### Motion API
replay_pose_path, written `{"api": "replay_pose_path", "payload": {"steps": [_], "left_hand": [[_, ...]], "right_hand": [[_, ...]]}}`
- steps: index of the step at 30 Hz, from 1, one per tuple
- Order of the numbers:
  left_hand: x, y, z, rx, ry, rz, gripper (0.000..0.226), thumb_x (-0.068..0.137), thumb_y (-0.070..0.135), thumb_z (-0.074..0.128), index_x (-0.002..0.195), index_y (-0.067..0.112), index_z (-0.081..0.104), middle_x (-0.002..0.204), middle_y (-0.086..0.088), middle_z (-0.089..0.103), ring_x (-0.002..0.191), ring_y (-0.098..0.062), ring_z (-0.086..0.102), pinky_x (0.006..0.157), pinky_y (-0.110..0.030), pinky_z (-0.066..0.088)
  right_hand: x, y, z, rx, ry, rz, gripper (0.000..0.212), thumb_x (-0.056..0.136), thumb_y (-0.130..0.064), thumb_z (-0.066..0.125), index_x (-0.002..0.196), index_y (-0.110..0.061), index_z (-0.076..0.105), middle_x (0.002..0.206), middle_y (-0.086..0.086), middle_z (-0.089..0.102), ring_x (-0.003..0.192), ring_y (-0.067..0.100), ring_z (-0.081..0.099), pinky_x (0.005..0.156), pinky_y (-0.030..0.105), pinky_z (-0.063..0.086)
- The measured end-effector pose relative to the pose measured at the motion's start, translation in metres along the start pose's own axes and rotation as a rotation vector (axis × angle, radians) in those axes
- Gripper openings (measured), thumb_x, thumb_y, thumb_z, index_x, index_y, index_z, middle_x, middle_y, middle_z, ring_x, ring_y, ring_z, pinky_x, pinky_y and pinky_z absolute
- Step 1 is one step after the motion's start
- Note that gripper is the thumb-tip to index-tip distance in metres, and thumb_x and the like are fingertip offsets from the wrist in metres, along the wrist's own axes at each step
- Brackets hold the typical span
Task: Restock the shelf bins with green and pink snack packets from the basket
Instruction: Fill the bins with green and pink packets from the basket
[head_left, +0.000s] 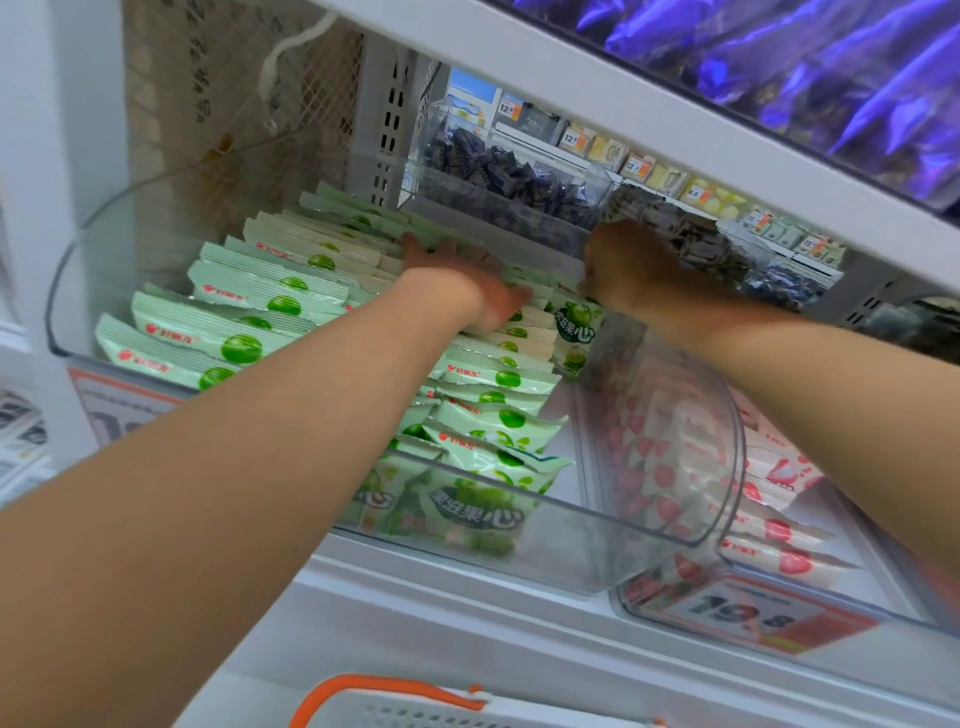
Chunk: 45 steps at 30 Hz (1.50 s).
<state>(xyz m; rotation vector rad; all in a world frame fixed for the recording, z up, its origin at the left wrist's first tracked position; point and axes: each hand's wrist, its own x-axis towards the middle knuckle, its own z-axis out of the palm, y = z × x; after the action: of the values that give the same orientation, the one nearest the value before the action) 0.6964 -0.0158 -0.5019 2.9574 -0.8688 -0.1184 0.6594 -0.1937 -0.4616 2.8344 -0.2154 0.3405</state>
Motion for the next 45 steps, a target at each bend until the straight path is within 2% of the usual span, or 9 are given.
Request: {"api": "replay_pose_path", "payload": {"steps": [5, 8, 17, 22, 27, 32, 36, 40, 45], "left_hand": [[0.0, 0.0, 0.0, -0.008, 0.001, 0.002, 0.072, 0.096, 0.067, 0.009, 0.157, 0.027, 0.007, 0.165, 0.002, 0.003, 0.151, -0.026, 0.001, 0.116, -0.063, -0.001], [0.001, 0.001, -0.001, -0.017, 0.006, 0.012, 0.072, 0.096, 0.067, 0.009, 0.157, 0.027, 0.007, 0.165, 0.002, 0.003, 0.151, -0.027, 0.001, 0.116, -0.063, -0.001], [-0.017, 0.008, -0.002, 0.005, 0.197, 0.037, 0.063, 0.099, 0.058, 0.029, 0.151, 0.022, 0.028, 0.16, -0.005, 0.021, 0.148, -0.027, 0.018, 0.117, -0.056, 0.013], [-0.095, 0.019, -0.009, -0.102, 0.424, 0.069, 0.032, 0.094, 0.033, 0.05, 0.119, 0.017, 0.061, 0.123, -0.011, 0.058, 0.119, -0.031, 0.05, 0.096, -0.041, 0.039], [-0.198, 0.049, -0.017, -0.369, 0.47, -0.026, 0.013, 0.092, 0.029, 0.048, 0.094, 0.018, 0.056, 0.083, -0.004, 0.063, 0.081, -0.03, 0.059, 0.066, -0.035, 0.043], [-0.256, 0.08, 0.034, -0.401, 0.105, -0.141, 0.01, 0.085, 0.03, 0.057, 0.083, 0.02, 0.057, 0.088, -0.005, 0.065, 0.088, -0.029, 0.061, 0.07, -0.032, 0.045], [-0.271, 0.085, 0.114, -0.272, -0.296, -0.126, 0.021, 0.087, 0.029, 0.057, 0.071, 0.016, 0.052, 0.092, -0.008, 0.06, 0.088, -0.027, 0.059, 0.075, -0.031, 0.046], [-0.274, 0.076, 0.178, -0.168, -0.421, -0.042, 0.032, 0.09, 0.022, 0.053, 0.12, 0.024, 0.063, 0.092, -0.001, 0.06, 0.08, -0.016, 0.053, 0.073, -0.027, 0.046], [-0.275, 0.082, 0.23, -0.107, -0.583, -0.085, 0.012, 0.089, 0.021, 0.05, 0.085, 0.014, 0.059, 0.084, 0.0, 0.06, 0.078, -0.017, 0.053, 0.072, -0.03, 0.046]], "right_hand": [[-0.006, -0.001, -0.003, -0.029, -0.257, -0.032, 0.025, 0.076, 0.005, 0.054, 0.055, -0.005, 0.046, 0.055, 0.005, 0.041, 0.052, 0.019, 0.043, 0.051, 0.024, 0.038], [-0.005, 0.004, 0.001, -0.028, -0.286, -0.06, 0.021, 0.077, 0.012, 0.047, 0.07, 0.002, 0.064, 0.07, 0.011, 0.06, 0.071, 0.028, 0.062, 0.068, 0.037, 0.056], [-0.055, -0.023, -0.018, 0.029, -0.264, -0.003, 0.034, 0.084, 0.005, 0.05, 0.113, -0.002, 0.065, 0.115, 0.016, 0.064, 0.101, 0.031, 0.063, 0.089, 0.04, 0.055], [-0.115, -0.051, -0.044, 0.154, -0.177, 0.002, 0.023, 0.083, -0.007, 0.055, 0.102, -0.007, 0.068, 0.107, 0.017, 0.066, 0.098, 0.033, 0.063, 0.079, 0.03, 0.052], [-0.191, -0.061, -0.066, 0.506, 0.023, 0.062, 0.016, 0.078, -0.004, 0.053, 0.086, -0.009, 0.066, 0.095, 0.012, 0.067, 0.092, 0.033, 0.062, 0.078, 0.038, 0.051], [-0.282, -0.059, -0.031, 0.656, 0.043, 0.109, 0.012, 0.079, -0.007, 0.056, 0.085, -0.012, 0.065, 0.088, 0.007, 0.066, 0.084, 0.027, 0.06, 0.074, 0.038, 0.05], [-0.366, -0.056, 0.053, 0.704, -0.306, 0.188, 0.016, 0.083, -0.009, 0.052, 0.085, -0.014, 0.067, 0.089, 0.004, 0.07, 0.085, 0.025, 0.063, 0.074, 0.034, 0.052], [-0.441, -0.052, 0.153, 0.706, -0.688, 0.307, 0.015, 0.085, -0.009, 0.054, 0.08, -0.019, 0.063, 0.084, 0.0, 0.065, 0.086, 0.021, 0.064, 0.074, 0.028, 0.05], [-0.471, -0.089, 0.227, 0.722, -0.936, 0.214, 0.027, 0.086, -0.001, 0.051, 0.104, -0.004, 0.072, 0.107, 0.016, 0.07, 0.098, 0.029, 0.065, 0.091, 0.039, 0.054]]}}
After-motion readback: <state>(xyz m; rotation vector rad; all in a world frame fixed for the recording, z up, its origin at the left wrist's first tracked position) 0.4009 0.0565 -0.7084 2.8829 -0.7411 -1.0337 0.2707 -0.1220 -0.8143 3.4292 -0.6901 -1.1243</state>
